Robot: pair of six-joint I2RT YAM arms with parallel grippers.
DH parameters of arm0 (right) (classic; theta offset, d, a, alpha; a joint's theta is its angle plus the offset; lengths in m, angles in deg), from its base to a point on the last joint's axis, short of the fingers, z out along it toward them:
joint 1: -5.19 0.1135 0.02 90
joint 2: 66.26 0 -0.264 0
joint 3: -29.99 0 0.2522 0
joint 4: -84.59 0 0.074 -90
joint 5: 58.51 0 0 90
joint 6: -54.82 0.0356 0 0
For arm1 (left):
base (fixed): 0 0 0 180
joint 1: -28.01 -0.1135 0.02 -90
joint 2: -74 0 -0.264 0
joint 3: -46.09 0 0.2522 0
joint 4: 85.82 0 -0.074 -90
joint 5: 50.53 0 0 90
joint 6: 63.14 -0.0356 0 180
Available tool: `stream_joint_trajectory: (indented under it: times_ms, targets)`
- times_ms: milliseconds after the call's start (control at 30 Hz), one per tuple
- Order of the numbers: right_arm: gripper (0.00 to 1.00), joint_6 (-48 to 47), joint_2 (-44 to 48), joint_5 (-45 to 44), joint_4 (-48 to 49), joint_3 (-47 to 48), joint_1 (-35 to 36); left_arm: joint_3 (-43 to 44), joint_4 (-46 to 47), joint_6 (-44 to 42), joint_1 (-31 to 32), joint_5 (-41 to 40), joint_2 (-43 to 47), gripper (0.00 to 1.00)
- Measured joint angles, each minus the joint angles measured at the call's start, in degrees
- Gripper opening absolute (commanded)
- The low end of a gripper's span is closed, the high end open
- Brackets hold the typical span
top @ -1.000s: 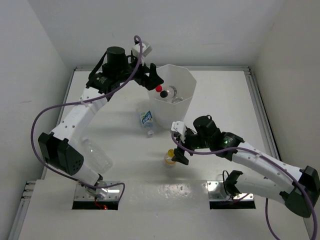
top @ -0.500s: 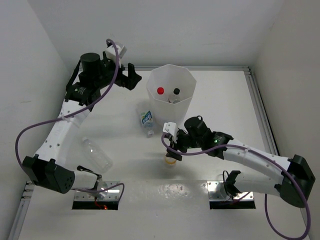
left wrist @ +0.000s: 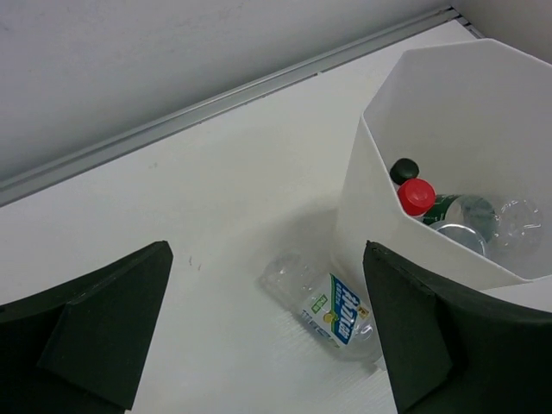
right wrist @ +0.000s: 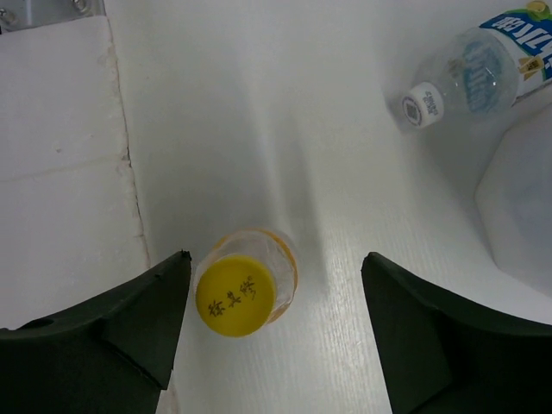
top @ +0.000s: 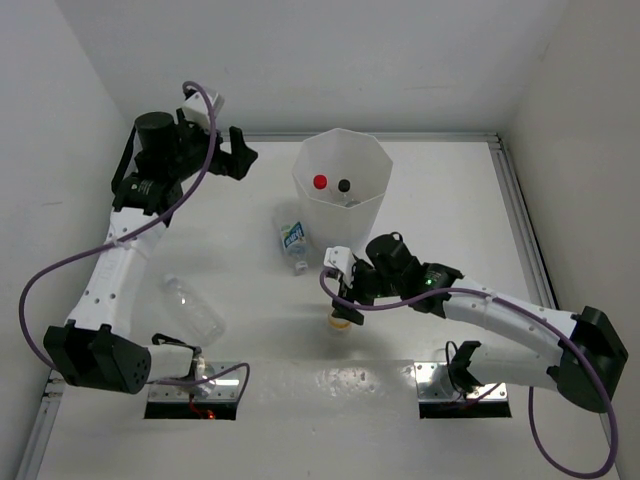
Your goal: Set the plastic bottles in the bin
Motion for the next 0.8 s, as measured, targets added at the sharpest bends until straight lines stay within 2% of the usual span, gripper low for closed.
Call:
stream_joint_trajectory:
  times_ms: [67,133,167,233,267,367,400,467,633,800]
  targets:
    - [0.77,-0.04,0.0,0.2,-0.44,0.0,0.0,-0.26,0.04,0.0,-0.52,0.33,0.0,1.0]
    - [0.69,-0.2,0.0,0.28,-0.83,0.0,0.0,-0.81,0.37,0.0,-0.9,0.72,0.11,1.0]
    - [0.6,-0.46,-0.02,0.37,-0.92,0.0,0.0,-1.07,0.44,0.04,-1.05,0.9,0.11,1.0]
    - [0.5,-1.07,-0.02,0.63,-1.09,0.0,0.02,-1.95,0.72,0.07,-1.51,1.22,0.22,1.0]
    - [0.39,-1.25,-0.02,0.72,-1.2,0.0,0.02,-2.32,0.72,0.07,-1.77,1.22,0.24,1.0]
    - [0.24,-1.79,-0.04,1.16,-1.51,0.09,0.04,-2.73,0.55,-0.31,-2.67,0.85,0.24,1.0]
    - [0.16,-1.73,-0.04,1.22,-1.97,0.28,0.04,-2.8,0.52,-0.7,-3.04,0.31,0.26,1.0]
    - [0.08,-1.27,-0.09,1.27,-3.58,1.64,0.04,-3.32,0.63,-2.38,-4.04,0.07,0.46,1.0]
    - [0.0,2.62,-1.29,1.86,-7.32,12.87,0.04,-4.35,-0.94,-6.12,-5.22,-0.04,-0.76,1.0]
    - [0.0,5.18,-3.21,1.4,-7.39,29.16,0.04,-5.81,-2.01,0.85,-2.97,-5.22,-4.52,1.0]
